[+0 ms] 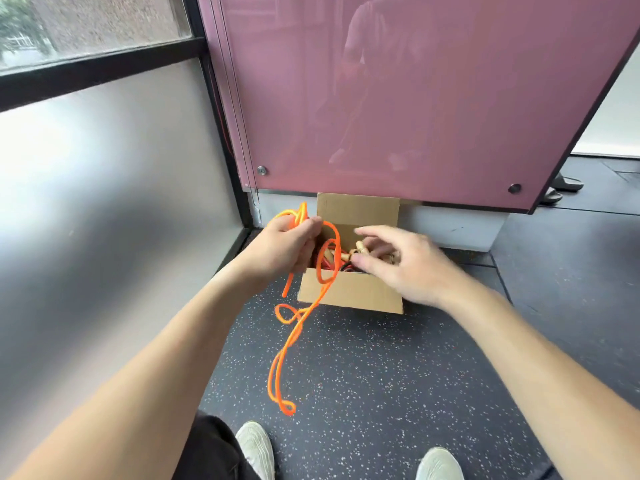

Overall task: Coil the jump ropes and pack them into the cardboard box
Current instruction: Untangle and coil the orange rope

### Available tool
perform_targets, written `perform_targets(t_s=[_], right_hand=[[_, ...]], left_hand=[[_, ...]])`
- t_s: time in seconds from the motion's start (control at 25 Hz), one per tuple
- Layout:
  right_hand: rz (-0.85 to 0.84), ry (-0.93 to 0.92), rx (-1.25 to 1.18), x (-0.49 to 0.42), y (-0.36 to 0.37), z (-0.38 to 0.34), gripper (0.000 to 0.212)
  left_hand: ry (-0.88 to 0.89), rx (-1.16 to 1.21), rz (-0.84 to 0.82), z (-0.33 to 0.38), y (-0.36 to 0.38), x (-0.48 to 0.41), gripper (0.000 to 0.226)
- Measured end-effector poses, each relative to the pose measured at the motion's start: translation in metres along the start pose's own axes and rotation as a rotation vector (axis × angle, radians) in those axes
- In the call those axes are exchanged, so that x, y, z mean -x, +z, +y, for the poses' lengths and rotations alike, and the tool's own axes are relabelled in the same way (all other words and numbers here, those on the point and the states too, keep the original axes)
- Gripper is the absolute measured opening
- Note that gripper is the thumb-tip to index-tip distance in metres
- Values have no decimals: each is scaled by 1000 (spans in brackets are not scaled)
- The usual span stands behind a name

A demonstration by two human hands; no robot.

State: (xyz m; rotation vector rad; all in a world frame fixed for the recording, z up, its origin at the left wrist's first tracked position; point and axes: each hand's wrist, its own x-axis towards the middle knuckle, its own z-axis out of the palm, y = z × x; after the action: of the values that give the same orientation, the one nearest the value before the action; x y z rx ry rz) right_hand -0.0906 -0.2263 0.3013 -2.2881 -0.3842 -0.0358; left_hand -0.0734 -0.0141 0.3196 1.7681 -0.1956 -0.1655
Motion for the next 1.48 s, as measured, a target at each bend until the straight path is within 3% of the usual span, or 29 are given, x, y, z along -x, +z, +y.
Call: perform_targets(t_s=[0.08, 0.2, 0.36, 0.52, 0.64, 0.76, 0.84, 0.96, 1.08, 1.16, 1.28, 1.36, 1.48], right_hand=[[-131, -6, -60, -6, 22, 1, 28], [-130, -52, -124, -11, 26, 3, 4], [-142, -121, -147, -10, 18, 2, 12], [55, 37, -461, -15, 17, -3, 28], [238, -31, -222, -16, 13, 3, 42], [489, -236, -65, -10, 11, -6, 36], [575, -231, -21, -12, 12, -7, 38], [378, -20, 49, -15, 17, -3, 62], [-28, 23, 112, -3, 42, -19, 66], [-196, 15, 112, 5, 54, -34, 45], [-315, -93, 176, 11, 38, -43, 42], [-359, -230, 220, 16, 26, -49, 38], [-136, -439, 106, 17, 24, -50, 28]], left_hand=[[-3, 14, -52, 2, 0, 3, 45], [-2, 87, -49, 3, -3, 5, 35], [16, 128, 1, 4, -9, 5, 26], [-2, 170, 28, 1, -8, 2, 26], [0, 151, 18, -1, -7, 0, 25], [-54, 55, -174, -2, -5, 2, 41], [-116, 73, -390, 1, 5, 10, 46], [-57, 495, -592, 17, 25, 19, 38], [146, 919, -374, 25, 22, 10, 34], [220, 1055, -48, 21, 10, -3, 33], [217, 1025, 457, 7, -15, -21, 29], [142, 813, 593, -11, -28, -32, 38], [135, -35, 458, -26, -16, -24, 30]])
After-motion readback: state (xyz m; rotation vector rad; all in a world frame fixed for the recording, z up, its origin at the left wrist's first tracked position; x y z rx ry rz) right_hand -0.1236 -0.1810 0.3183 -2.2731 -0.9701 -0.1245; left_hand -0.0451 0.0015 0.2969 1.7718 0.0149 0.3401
